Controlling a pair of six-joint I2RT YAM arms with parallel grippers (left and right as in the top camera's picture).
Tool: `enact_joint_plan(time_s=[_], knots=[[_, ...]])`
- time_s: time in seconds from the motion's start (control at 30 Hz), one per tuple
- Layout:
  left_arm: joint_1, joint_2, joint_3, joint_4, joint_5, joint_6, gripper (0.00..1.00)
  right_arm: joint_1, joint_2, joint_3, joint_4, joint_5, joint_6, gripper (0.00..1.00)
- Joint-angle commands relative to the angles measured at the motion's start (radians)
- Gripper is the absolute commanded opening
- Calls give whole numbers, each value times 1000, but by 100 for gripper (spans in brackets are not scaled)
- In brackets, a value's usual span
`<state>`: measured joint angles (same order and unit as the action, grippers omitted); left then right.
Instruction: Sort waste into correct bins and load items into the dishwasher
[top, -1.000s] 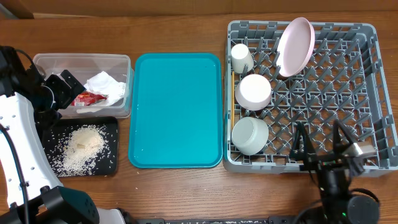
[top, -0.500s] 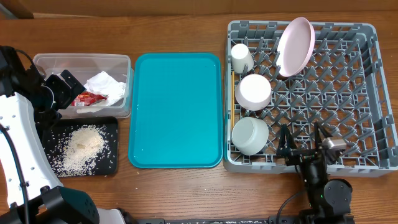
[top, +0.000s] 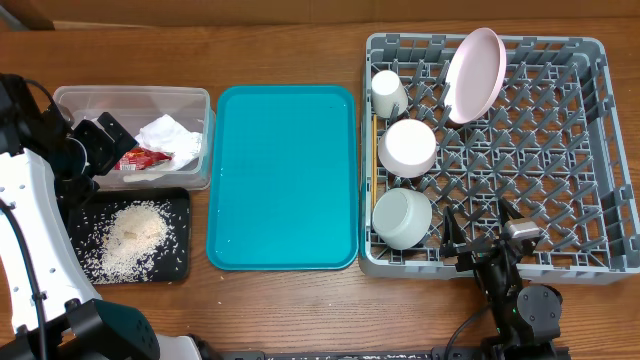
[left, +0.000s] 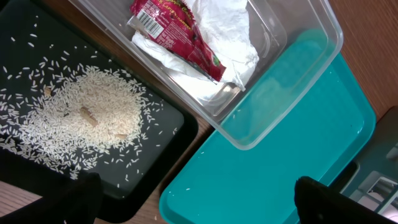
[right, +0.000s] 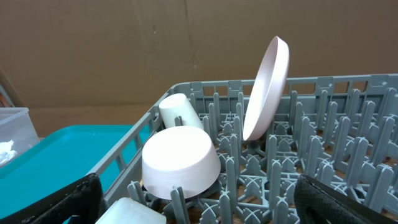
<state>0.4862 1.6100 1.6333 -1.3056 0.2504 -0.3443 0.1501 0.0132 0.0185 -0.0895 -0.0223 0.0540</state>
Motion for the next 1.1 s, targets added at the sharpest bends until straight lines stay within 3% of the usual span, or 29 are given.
enact_joint_plan(time_s=[0.0, 0.47, 0.77, 1.07], knots=[[3, -8, 17, 2, 2, -11, 100, -6, -7, -10, 7, -5, -6, 100], [-45, -33, 16, 2, 1, -11, 100, -6, -7, -10, 7, -5, -6, 100], [-345, -240, 16, 2, 2, -11, 100, -6, -7, -10, 7, -5, -6, 100], [-388, -600, 7, 1, -61, 2, 100, -6, -7, -10, 7, -5, -6, 100]])
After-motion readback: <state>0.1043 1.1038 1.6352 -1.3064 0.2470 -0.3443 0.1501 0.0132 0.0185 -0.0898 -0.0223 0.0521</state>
